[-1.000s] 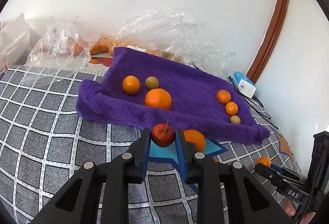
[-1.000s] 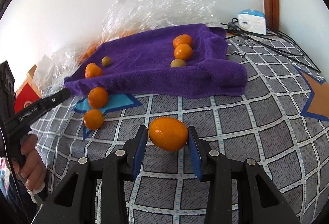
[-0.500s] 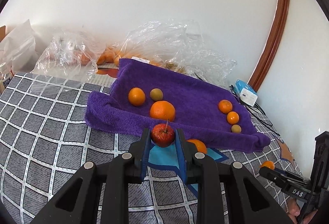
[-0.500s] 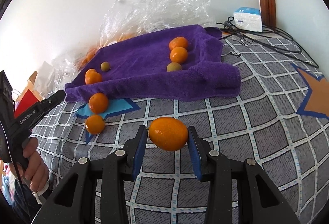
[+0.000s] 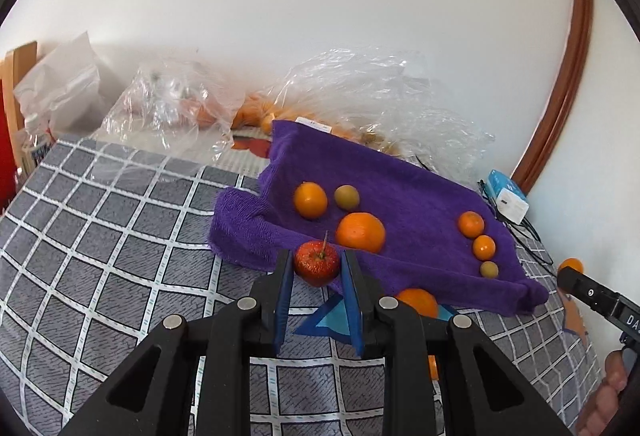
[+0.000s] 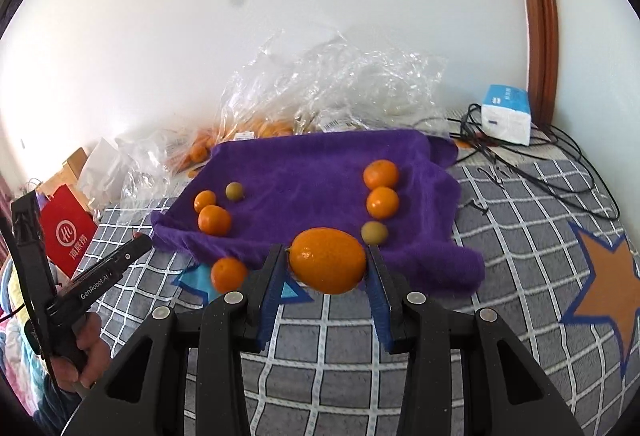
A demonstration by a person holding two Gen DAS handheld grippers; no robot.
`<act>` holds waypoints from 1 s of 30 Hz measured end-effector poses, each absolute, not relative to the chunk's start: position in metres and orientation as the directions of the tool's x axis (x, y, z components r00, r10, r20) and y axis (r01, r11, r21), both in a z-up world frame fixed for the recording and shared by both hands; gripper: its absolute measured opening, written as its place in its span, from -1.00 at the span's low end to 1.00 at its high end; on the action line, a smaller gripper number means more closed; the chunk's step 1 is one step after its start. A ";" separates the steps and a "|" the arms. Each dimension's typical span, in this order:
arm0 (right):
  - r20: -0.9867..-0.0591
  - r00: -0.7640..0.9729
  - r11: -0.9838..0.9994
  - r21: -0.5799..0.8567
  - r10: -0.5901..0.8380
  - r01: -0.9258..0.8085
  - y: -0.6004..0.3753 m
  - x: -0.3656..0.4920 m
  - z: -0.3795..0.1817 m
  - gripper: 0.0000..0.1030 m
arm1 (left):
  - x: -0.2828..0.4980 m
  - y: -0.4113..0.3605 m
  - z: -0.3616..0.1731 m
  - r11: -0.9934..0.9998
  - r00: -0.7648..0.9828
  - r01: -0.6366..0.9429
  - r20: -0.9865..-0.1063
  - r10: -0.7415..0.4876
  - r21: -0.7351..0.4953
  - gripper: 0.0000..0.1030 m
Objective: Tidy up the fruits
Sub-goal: 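Carry the red apple with the left tool while the right tool carries its orange toward the towel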
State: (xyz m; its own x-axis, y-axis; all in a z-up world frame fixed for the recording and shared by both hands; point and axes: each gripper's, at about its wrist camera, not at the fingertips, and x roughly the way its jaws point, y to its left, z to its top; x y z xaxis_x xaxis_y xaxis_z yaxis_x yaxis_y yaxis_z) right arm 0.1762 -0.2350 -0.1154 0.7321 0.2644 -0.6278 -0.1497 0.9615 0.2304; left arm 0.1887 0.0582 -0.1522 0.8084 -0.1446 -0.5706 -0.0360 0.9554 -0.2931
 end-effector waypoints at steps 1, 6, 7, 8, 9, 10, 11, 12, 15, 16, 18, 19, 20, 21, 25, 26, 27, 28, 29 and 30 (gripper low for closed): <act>-0.624 0.733 0.960 0.230 0.271 -0.159 -0.233 0.179 -0.114 -0.23 | 0.191 0.061 -0.151 0.953 0.802 -0.048 -0.580 -0.142 -0.299 -0.55; -0.612 0.734 0.954 0.229 0.294 -0.192 -0.225 0.199 -0.111 -0.23 | 0.194 0.069 -0.131 0.959 0.815 -0.064 -0.569 -0.108 -0.274 -0.55; -0.609 0.735 0.953 0.231 0.298 -0.195 -0.224 0.203 -0.111 -0.23 | 0.195 0.070 -0.126 0.964 0.822 -0.063 -0.562 -0.097 -0.258 -0.55; -0.606 0.736 0.952 0.233 0.301 -0.198 -0.223 0.208 -0.110 -0.23 | 0.198 0.070 -0.120 0.969 0.828 -0.066 -0.555 -0.080 -0.239 -0.55; -0.603 0.739 0.952 0.234 0.303 -0.199 -0.222 0.214 -0.109 -0.23 | 0.202 0.070 -0.114 0.974 0.834 -0.067 -0.548 -0.065 -0.217 -0.55; -0.599 0.741 0.951 0.235 0.303 -0.199 -0.221 0.219 -0.108 -0.23 | 0.205 0.070 -0.110 0.978 0.840 -0.065 -0.540 -0.053 -0.198 -0.55; -0.594 0.745 0.951 0.237 0.304 -0.199 -0.219 0.225 -0.107 -0.23 | 0.209 0.069 -0.104 0.981 0.847 -0.064 -0.530 -0.042 -0.181 -0.55; -0.588 0.750 0.951 0.237 0.302 -0.197 -0.218 0.232 -0.105 -0.23 | 0.213 0.069 -0.101 0.983 0.850 -0.062 -0.525 -0.039 -0.174 -0.55; -0.583 0.776 0.970 0.176 0.240 -0.168 -0.212 0.248 -0.099 -0.23 | 0.230 0.068 -0.093 0.977 0.846 -0.037 -0.527 -0.082 -0.211 -0.55; -0.579 0.784 0.974 0.158 0.223 -0.161 -0.211 0.252 -0.098 -0.23 | 0.235 0.067 -0.093 0.976 0.845 -0.036 -0.527 -0.086 -0.217 -0.55; -0.574 0.787 0.974 0.157 0.224 -0.163 -0.210 0.261 -0.098 -0.23 | 0.245 0.062 -0.094 0.976 0.846 -0.033 -0.526 -0.086 -0.213 -0.55; -0.576 0.788 0.975 0.156 0.220 -0.158 -0.209 0.266 -0.101 -0.23 | 0.249 0.060 -0.097 0.977 0.844 -0.033 -0.529 -0.084 -0.209 -0.55; -0.578 0.787 0.976 0.156 0.217 -0.155 -0.210 0.270 -0.104 -0.23 | 0.253 0.057 -0.102 0.977 0.840 -0.031 -0.535 -0.087 -0.209 -0.55; -0.586 0.782 0.977 0.154 0.212 -0.149 -0.209 0.274 -0.109 -0.23 | 0.257 0.055 -0.107 0.976 0.834 -0.030 -0.543 -0.094 -0.214 -0.55; -0.639 0.745 0.981 0.144 0.192 -0.129 -0.209 0.288 -0.138 -0.23 | 0.268 0.053 -0.133 0.977 0.807 -0.046 -0.584 -0.087 -0.209 -0.55; -0.650 0.736 0.982 0.140 0.189 -0.128 -0.208 0.290 -0.143 -0.23 | 0.269 0.053 -0.138 0.977 0.804 -0.047 -0.588 -0.088 -0.209 -0.55; -0.663 0.726 0.983 0.134 0.183 -0.126 -0.207 0.292 -0.150 -0.23 | 0.270 0.053 -0.143 0.976 0.800 -0.047 -0.594 -0.090 -0.212 -0.55; -0.672 0.719 0.984 0.125 0.175 -0.123 -0.206 0.294 -0.154 -0.23 | 0.271 0.054 -0.146 0.975 0.796 -0.048 -0.598 -0.093 -0.216 -0.55; -0.680 0.717 0.988 0.103 0.155 -0.116 -0.204 0.295 -0.157 -0.23 | 0.272 0.056 -0.149 0.973 0.793 -0.050 -0.602 -0.099 -0.225 -0.55; -0.678 0.722 0.991 0.085 0.137 -0.107 -0.203 0.295 -0.159 -0.23 | 0.273 0.057 -0.151 0.970 0.787 -0.049 -0.608 -0.109 -0.237 -0.55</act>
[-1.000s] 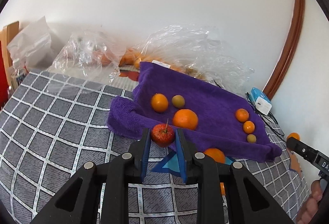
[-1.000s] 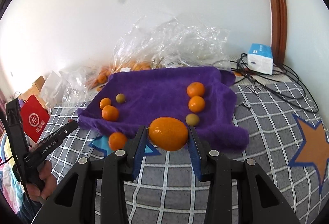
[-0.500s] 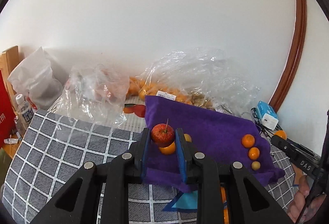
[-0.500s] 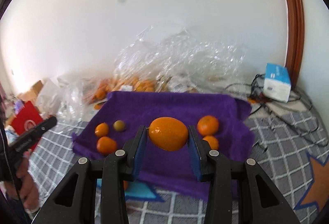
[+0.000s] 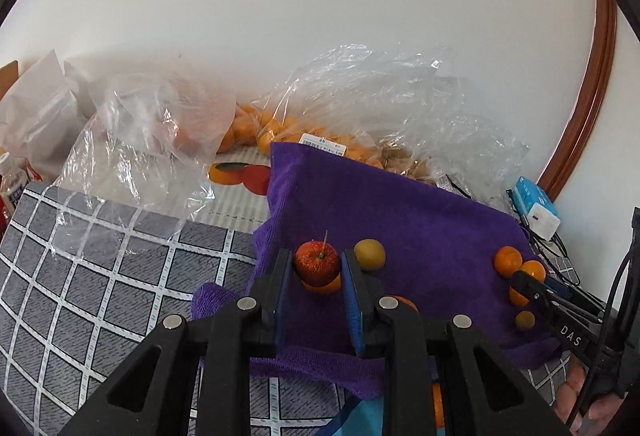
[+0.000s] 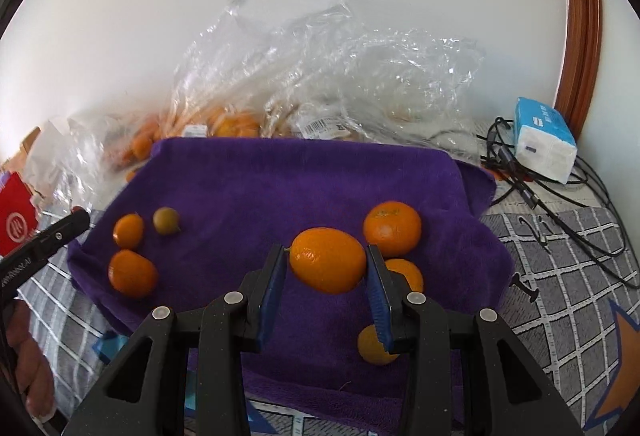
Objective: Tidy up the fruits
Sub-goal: 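Carry the red apple with the left tool while the right tool carries its orange toward the towel, then open the left tool to drop the apple on the towel while the right tool releases its orange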
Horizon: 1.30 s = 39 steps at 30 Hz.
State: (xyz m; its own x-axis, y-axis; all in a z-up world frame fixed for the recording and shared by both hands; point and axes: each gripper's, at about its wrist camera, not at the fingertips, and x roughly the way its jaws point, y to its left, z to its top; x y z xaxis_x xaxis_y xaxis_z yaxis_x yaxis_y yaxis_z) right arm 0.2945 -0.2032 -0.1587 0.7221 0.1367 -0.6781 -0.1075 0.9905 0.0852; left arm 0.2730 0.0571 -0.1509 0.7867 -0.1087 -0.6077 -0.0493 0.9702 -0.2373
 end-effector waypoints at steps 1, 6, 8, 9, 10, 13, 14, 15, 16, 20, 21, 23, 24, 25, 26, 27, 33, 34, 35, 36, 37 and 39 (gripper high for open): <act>-0.672 0.730 0.992 0.073 0.125 -0.102 -0.202 0.294 -0.159 -0.23 | 0.274 0.059 -0.153 0.966 0.780 -0.041 -0.612 -0.128 -0.254 -0.55; -0.701 0.700 0.990 0.087 0.140 -0.111 -0.200 0.300 -0.174 -0.23 | 0.275 0.057 -0.162 0.968 0.768 -0.035 -0.626 -0.134 -0.250 -0.55; -0.705 0.698 0.991 0.059 0.125 -0.117 -0.195 0.299 -0.178 -0.23 | 0.277 0.054 -0.165 0.971 0.761 -0.027 -0.634 -0.136 -0.240 -0.55; -0.708 0.696 0.991 0.047 0.120 -0.124 -0.192 0.299 -0.179 -0.23 | 0.278 0.052 -0.166 0.972 0.756 -0.023 -0.640 -0.135 -0.233 -0.55; -0.709 0.694 0.990 0.046 0.125 -0.132 -0.190 0.298 -0.181 -0.23 | 0.279 0.051 -0.167 0.974 0.750 -0.019 -0.647 -0.136 -0.228 -0.55; -0.702 0.703 0.989 0.019 0.115 -0.144 -0.184 0.296 -0.181 -0.23 | 0.281 0.048 -0.171 0.975 0.734 -0.010 -0.664 -0.142 -0.220 -0.55; -0.698 0.707 0.989 0.012 0.113 -0.146 -0.183 0.295 -0.181 -0.23 | 0.282 0.047 -0.172 0.976 0.730 -0.009 -0.669 -0.141 -0.216 -0.55; -0.698 0.707 0.989 0.012 0.115 -0.148 -0.183 0.295 -0.181 -0.24 | 0.282 0.047 -0.172 0.976 0.728 -0.010 -0.671 -0.141 -0.216 -0.55; -0.698 0.706 0.988 0.018 0.122 -0.152 -0.183 0.295 -0.181 -0.24 | 0.283 0.047 -0.173 0.976 0.724 -0.014 -0.675 -0.139 -0.216 -0.55; -0.696 0.704 0.987 0.041 0.140 -0.155 -0.185 0.295 -0.180 -0.21 | 0.285 0.049 -0.176 0.973 0.717 -0.025 -0.682 -0.143 -0.231 -0.55; -0.696 0.703 0.987 0.046 0.143 -0.155 -0.186 0.295 -0.180 -0.17 | 0.284 0.050 -0.175 0.972 0.719 -0.028 -0.681 -0.141 -0.231 -0.55; -0.691 0.706 0.986 0.060 0.155 -0.157 -0.188 0.294 -0.178 -0.09 | 0.284 0.050 -0.175 0.973 0.720 -0.030 -0.680 -0.139 -0.231 -0.55; -0.683 0.713 0.985 0.068 0.160 -0.156 -0.189 0.293 -0.176 -0.03 | 0.284 0.050 -0.175 0.973 0.721 -0.030 -0.679 -0.138 -0.228 -0.55; -0.676 0.718 0.985 0.073 0.164 -0.156 -0.190 0.292 -0.175 0.02 | 0.284 0.049 -0.175 0.974 0.721 -0.030 -0.679 -0.135 -0.225 -0.55; -0.665 0.727 0.984 0.082 0.172 -0.157 -0.191 0.290 -0.172 0.05 | 0.284 0.049 -0.175 0.975 0.721 -0.029 -0.680 -0.132 -0.221 -0.55; -0.655 0.735 0.984 0.087 0.175 -0.157 -0.192 0.289 -0.170 0.13 | 0.284 0.048 -0.175 0.975 0.722 -0.028 -0.679 -0.133 -0.220 -0.55; -0.652 0.743 0.988 0.098 0.151 -0.115 -0.200 0.291 -0.168 0.19 | 0.282 0.050 -0.172 0.971 0.738 -0.029 -0.660 -0.139 -0.236 -0.34; -0.651 0.744 0.988 0.101 0.152 -0.113 -0.201 0.290 -0.167 0.19 | 0.280 0.050 -0.170 0.971 0.744 -0.030 -0.654 -0.137 -0.237 -0.31; -0.646 0.748 0.988 0.103 0.153 -0.114 -0.202 0.289 -0.165 0.19 | 0.278 0.050 -0.168 0.971 0.755 -0.029 -0.642 -0.134 -0.237 -0.23; -0.633 0.757 0.987 0.105 0.158 -0.118 -0.202 0.286 -0.161 0.19 | 0.276 0.049 -0.166 0.972 0.765 -0.029 -0.631 -0.129 -0.234 -0.11; -0.625 0.764 0.987 0.105 0.161 -0.122 -0.203 0.284 -0.159 0.19 | 0.274 0.049 -0.163 0.973 0.777 -0.031 -0.617 -0.121 -0.230 -0.06; -0.606 0.779 0.987 0.104 0.162 -0.125 -0.203 0.278 -0.154 0.19 | 0.271 0.050 -0.158 0.974 0.799 -0.041 -0.593 -0.101 -0.221 -0.03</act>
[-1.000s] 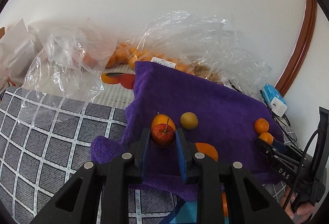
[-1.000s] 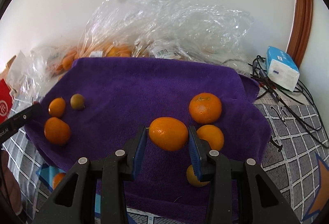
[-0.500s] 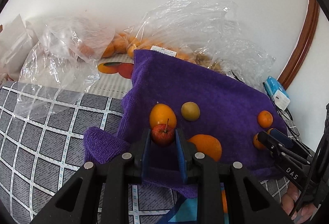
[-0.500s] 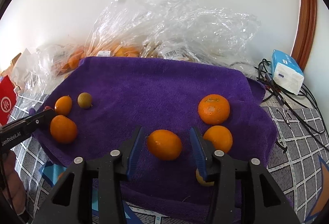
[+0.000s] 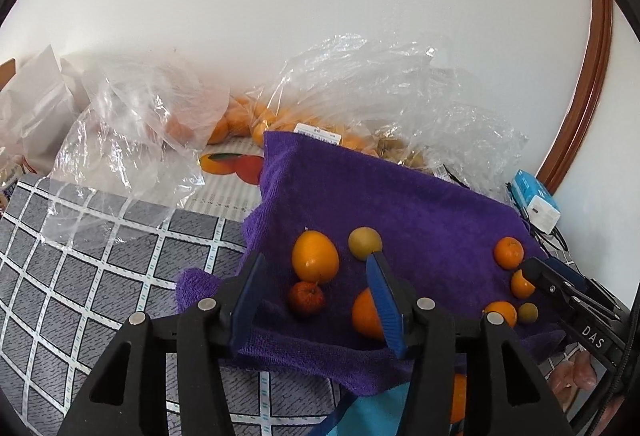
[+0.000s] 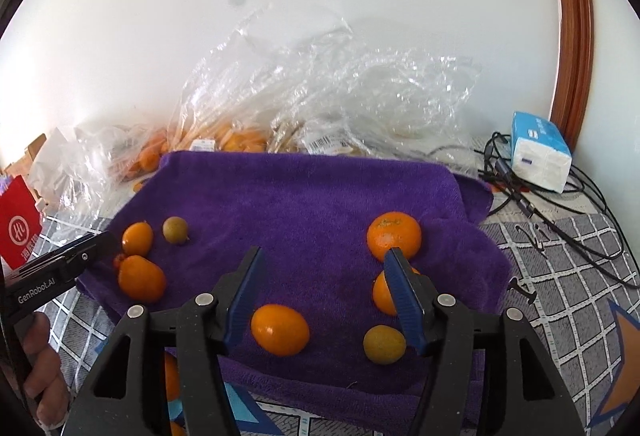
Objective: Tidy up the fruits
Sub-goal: 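Open the left tool to drop the apple on the towel while the right tool releases its orange, then move both tools back to the blue star mat and grasp an orange with the right tool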
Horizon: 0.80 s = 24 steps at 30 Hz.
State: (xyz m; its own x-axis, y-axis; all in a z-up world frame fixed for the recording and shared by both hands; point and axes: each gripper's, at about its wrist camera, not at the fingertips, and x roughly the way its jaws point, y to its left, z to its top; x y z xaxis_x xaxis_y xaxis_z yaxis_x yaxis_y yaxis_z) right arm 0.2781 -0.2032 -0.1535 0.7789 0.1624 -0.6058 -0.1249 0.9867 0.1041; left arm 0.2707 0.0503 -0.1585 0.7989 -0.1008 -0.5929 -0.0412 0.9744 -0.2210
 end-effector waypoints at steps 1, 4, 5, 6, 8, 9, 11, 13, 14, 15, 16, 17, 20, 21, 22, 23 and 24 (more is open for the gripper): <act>-0.603 0.783 0.988 0.097 0.154 -0.119 -0.203 0.277 -0.151 0.19 | 0.270 0.051 -0.156 0.974 0.802 -0.045 -0.589 -0.097 -0.222 -0.03; -0.574 0.806 0.989 0.107 0.143 -0.100 -0.205 0.270 -0.138 0.19 | 0.268 0.057 -0.149 0.967 0.814 -0.051 -0.572 -0.104 -0.249 -0.03; -0.562 0.813 0.987 0.124 0.151 -0.097 -0.206 0.268 -0.132 0.19 | 0.266 0.059 -0.145 0.966 0.821 -0.058 -0.563 -0.096 -0.251 -0.03; -0.562 0.813 0.985 0.144 0.156 -0.090 -0.208 0.266 -0.127 0.19 | 0.265 0.060 -0.142 0.966 0.827 -0.065 -0.556 -0.088 -0.249 -0.03; -0.578 0.799 0.983 0.166 0.162 -0.080 -0.209 0.260 -0.119 0.18 | 0.263 0.063 -0.136 0.968 0.832 -0.081 -0.551 -0.066 -0.239 -0.03; -0.587 0.794 0.984 0.163 0.158 -0.076 -0.208 0.256 -0.116 0.16 | 0.263 0.064 -0.133 0.969 0.832 -0.085 -0.552 -0.060 -0.233 -0.03; -0.610 0.777 0.986 0.147 0.157 -0.083 -0.204 0.245 -0.113 0.12 | 0.261 0.067 -0.125 0.967 0.833 -0.081 -0.549 -0.068 -0.242 -0.03; -0.627 0.762 0.985 0.139 0.165 -0.099 -0.198 0.232 -0.113 0.11 | 0.259 0.067 -0.118 0.968 0.832 -0.083 -0.552 -0.065 -0.239 -0.03; -0.635 0.754 0.985 0.134 0.169 -0.109 -0.194 0.224 -0.115 0.11 | 0.258 0.066 -0.116 0.968 0.830 -0.088 -0.555 -0.059 -0.234 -0.03; -0.646 0.742 0.983 0.130 0.181 -0.126 -0.190 0.217 -0.117 0.11 | 0.255 0.067 -0.114 0.969 0.825 -0.094 -0.562 -0.053 -0.230 -0.03; -0.658 0.728 0.981 0.132 0.195 -0.143 -0.185 0.210 -0.121 0.11 | 0.253 0.067 -0.114 0.968 0.819 -0.096 -0.571 -0.055 -0.230 -0.03; -0.671 0.711 0.978 0.135 0.210 -0.161 -0.180 0.204 -0.125 0.11 | 0.249 0.068 -0.114 0.969 0.812 -0.089 -0.580 -0.063 -0.230 -0.03; -0.701 0.666 0.966 0.149 0.255 -0.213 -0.163 0.188 -0.140 0.11 | 0.231 0.075 -0.117 0.975 0.802 -0.091 -0.595 -0.050 -0.204 -0.03; -0.705 0.658 0.963 0.151 0.264 -0.224 -0.158 0.184 -0.144 0.11 | 0.225 0.078 -0.119 0.975 0.800 -0.096 -0.598 -0.045 -0.202 -0.03; -0.711 0.648 0.959 0.152 0.274 -0.240 -0.152 0.181 -0.149 0.11 | 0.221 0.082 -0.121 0.974 0.796 -0.100 -0.603 -0.044 -0.204 -0.03; -0.715 0.639 0.956 0.152 0.281 -0.251 -0.149 0.179 -0.153 0.11 | 0.215 0.086 -0.124 0.971 0.788 -0.108 -0.614 -0.046 -0.211 -0.03; -0.724 0.627 0.953 0.152 0.288 -0.262 -0.143 0.177 -0.157 0.11 | 0.211 0.090 -0.126 0.969 0.781 -0.114 -0.623 -0.048 -0.218 -0.03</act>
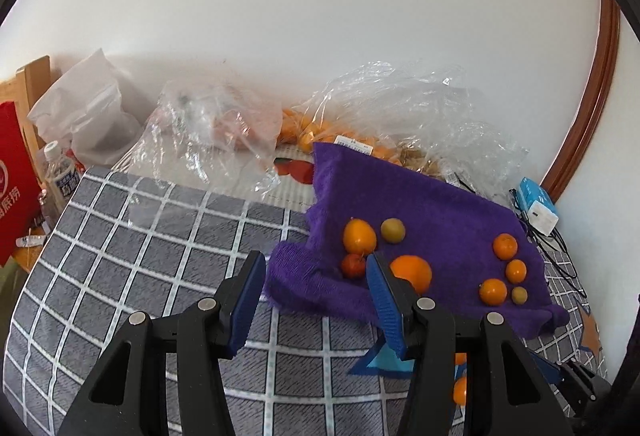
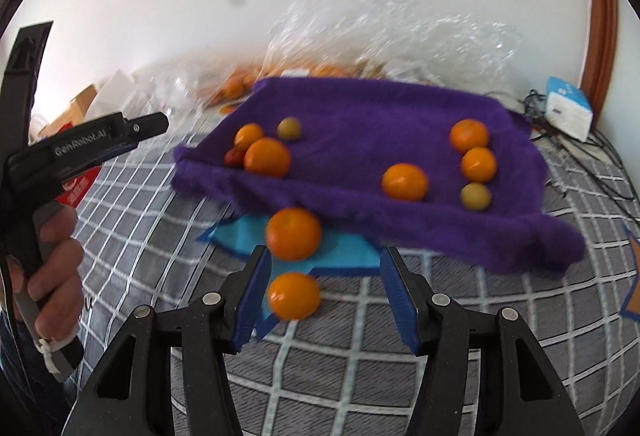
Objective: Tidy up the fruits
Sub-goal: 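Move both tools back to the blue star mat and grasp an orange with the right tool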
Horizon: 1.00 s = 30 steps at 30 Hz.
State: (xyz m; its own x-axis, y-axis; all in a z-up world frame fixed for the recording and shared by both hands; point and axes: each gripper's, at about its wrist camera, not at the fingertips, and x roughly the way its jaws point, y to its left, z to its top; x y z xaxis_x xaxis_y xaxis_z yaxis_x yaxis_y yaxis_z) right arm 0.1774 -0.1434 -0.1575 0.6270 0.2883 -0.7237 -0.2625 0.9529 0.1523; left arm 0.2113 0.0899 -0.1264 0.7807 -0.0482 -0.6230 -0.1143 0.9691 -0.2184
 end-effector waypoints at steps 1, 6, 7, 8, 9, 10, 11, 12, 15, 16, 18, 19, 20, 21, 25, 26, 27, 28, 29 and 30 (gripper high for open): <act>-0.731 0.617 0.951 0.153 0.292 -0.269 -0.140 0.177 -0.161 0.11 | 0.207 0.093 -0.129 0.967 0.773 -0.120 -0.632 -0.051 -0.225 -0.03; -0.756 0.589 0.950 0.139 0.284 -0.280 -0.129 0.178 -0.178 0.04 | 0.187 0.105 -0.142 0.965 0.746 -0.159 -0.665 -0.021 -0.209 -0.03; -0.761 0.583 0.950 0.137 0.283 -0.281 -0.128 0.180 -0.180 -0.10 | 0.184 0.106 -0.145 0.967 0.735 -0.165 -0.678 -0.011 -0.195 -0.03; -0.767 0.574 0.948 0.140 0.286 -0.286 -0.128 0.180 -0.182 -0.18 | 0.182 0.107 -0.148 0.968 0.728 -0.168 -0.686 -0.006 -0.187 -0.03; -0.771 0.567 0.946 0.144 0.291 -0.290 -0.128 0.180 -0.185 -0.26 | 0.180 0.108 -0.151 0.969 0.721 -0.170 -0.693 -0.003 -0.181 -0.03; -0.766 0.572 0.946 0.146 0.294 -0.290 -0.129 0.179 -0.185 -0.26 | 0.178 0.108 -0.153 0.969 0.715 -0.174 -0.699 0.000 -0.177 -0.03; -0.759 0.580 0.946 0.146 0.295 -0.290 -0.130 0.177 -0.185 -0.26 | 0.176 0.108 -0.157 0.969 0.706 -0.180 -0.708 0.005 -0.172 -0.03; -0.756 0.585 0.947 0.145 0.293 -0.286 -0.132 0.175 -0.184 -0.26 | 0.174 0.107 -0.160 0.969 0.698 -0.183 -0.716 0.008 -0.168 -0.03; -0.740 0.606 0.951 0.151 0.290 -0.271 -0.141 0.169 -0.179 -0.26 | 0.167 0.102 -0.171 0.968 0.673 -0.193 -0.739 0.014 -0.157 -0.03; -0.737 0.614 0.954 0.147 0.282 -0.261 -0.145 0.168 -0.177 -0.26 | 0.165 0.099 -0.175 0.969 0.662 -0.195 -0.749 0.017 -0.151 -0.03; -0.735 0.632 0.964 0.123 0.247 -0.235 -0.156 0.164 -0.172 -0.26 | 0.161 0.094 -0.183 0.970 0.646 -0.196 -0.763 0.018 -0.143 -0.03; -0.735 0.641 0.970 0.103 0.223 -0.219 -0.161 0.162 -0.171 -0.26 | 0.159 0.093 -0.186 0.970 0.644 -0.192 -0.765 0.012 -0.146 -0.03; -0.733 0.652 0.976 0.083 0.196 -0.200 -0.168 0.159 -0.169 -0.26 | 0.157 0.091 -0.189 0.971 0.647 -0.187 -0.763 0.004 -0.153 -0.03; -0.730 0.657 0.979 0.079 0.186 -0.189 -0.174 0.157 -0.168 -0.26 | 0.155 0.088 -0.189 0.972 0.650 -0.186 -0.760 0.009 -0.147 -0.03; -0.730 0.667 0.988 0.076 0.147 -0.134 -0.200 0.148 -0.168 -0.26 | 0.155 0.069 -0.185 0.988 0.632 -0.090 -0.774 -0.038 -0.122 -0.03; -0.730 0.670 0.990 0.067 0.131 -0.121 -0.205 0.146 -0.169 -0.26 | 0.155 0.063 -0.183 0.993 0.627 -0.056 -0.778 -0.049 -0.108 -0.03; -0.729 0.675 0.993 0.057 0.113 -0.104 -0.211 0.144 -0.170 -0.26 | 0.155 0.057 -0.181 0.995 0.627 -0.043 -0.778 -0.041 -0.087 -0.03; -0.729 0.677 0.994 0.054 0.101 -0.091 -0.215 0.142 -0.171 -0.26 | 0.154 0.052 -0.180 0.997 0.631 -0.045 -0.775 -0.025 -0.069 -0.03; -0.732 0.674 0.995 0.062 0.099 -0.080 -0.221 0.142 -0.173 -0.26 | 0.153 0.049 -0.179 0.997 0.636 -0.044 -0.771 -0.020 -0.062 -0.03; -0.739 0.665 0.994 0.083 0.108 -0.069 -0.228 0.142 -0.175 -0.26 | 0.153 0.046 -0.178 0.997 0.637 -0.038 -0.771 -0.031 -0.071 -0.03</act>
State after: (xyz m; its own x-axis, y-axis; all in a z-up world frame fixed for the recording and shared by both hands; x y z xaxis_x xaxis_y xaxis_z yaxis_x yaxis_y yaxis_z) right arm 0.1416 -0.2283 -0.1746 0.6651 0.1084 -0.7388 -0.0694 0.9941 0.0834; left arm 0.1533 0.0460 -0.1776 0.6366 -0.0307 -0.7706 -0.0376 0.9968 -0.0708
